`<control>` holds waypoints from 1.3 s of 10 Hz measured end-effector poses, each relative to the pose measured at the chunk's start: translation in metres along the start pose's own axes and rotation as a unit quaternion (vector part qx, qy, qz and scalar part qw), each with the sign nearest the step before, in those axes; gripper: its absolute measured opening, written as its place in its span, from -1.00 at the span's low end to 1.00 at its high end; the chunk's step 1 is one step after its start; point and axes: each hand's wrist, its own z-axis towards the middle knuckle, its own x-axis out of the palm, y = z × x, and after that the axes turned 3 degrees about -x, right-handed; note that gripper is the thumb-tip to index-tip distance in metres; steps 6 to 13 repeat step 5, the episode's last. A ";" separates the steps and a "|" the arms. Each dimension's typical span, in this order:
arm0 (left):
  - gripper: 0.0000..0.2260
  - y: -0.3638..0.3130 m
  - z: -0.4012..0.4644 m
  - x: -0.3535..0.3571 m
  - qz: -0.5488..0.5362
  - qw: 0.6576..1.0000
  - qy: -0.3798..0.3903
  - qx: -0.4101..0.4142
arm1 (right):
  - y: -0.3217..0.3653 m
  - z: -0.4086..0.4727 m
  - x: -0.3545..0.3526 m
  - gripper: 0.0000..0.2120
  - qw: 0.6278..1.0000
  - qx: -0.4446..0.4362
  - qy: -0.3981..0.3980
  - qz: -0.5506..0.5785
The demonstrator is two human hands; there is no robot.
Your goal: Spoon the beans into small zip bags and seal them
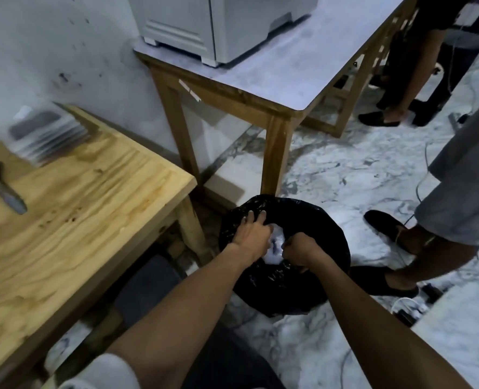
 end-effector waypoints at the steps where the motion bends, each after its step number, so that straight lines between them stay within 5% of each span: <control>1: -0.54 0.003 0.000 0.001 0.019 1.000 0.009 0.002 | 0.000 0.005 -0.001 -0.71 1.000 0.021 0.010 0.009; 3: -0.59 0.014 -0.011 -0.003 -0.009 1.000 -0.009 -0.010 | 0.003 0.013 -0.005 -0.79 1.000 0.003 -0.005 0.003; 5: -0.67 0.039 -0.038 0.012 -0.210 0.977 0.045 0.022 | 0.002 -0.011 0.010 -0.77 0.995 -0.042 -0.063 0.058; 13: -0.67 0.039 -0.038 0.012 -0.210 0.977 0.045 0.022 | 0.002 -0.011 0.010 -0.77 0.995 -0.042 -0.063 0.058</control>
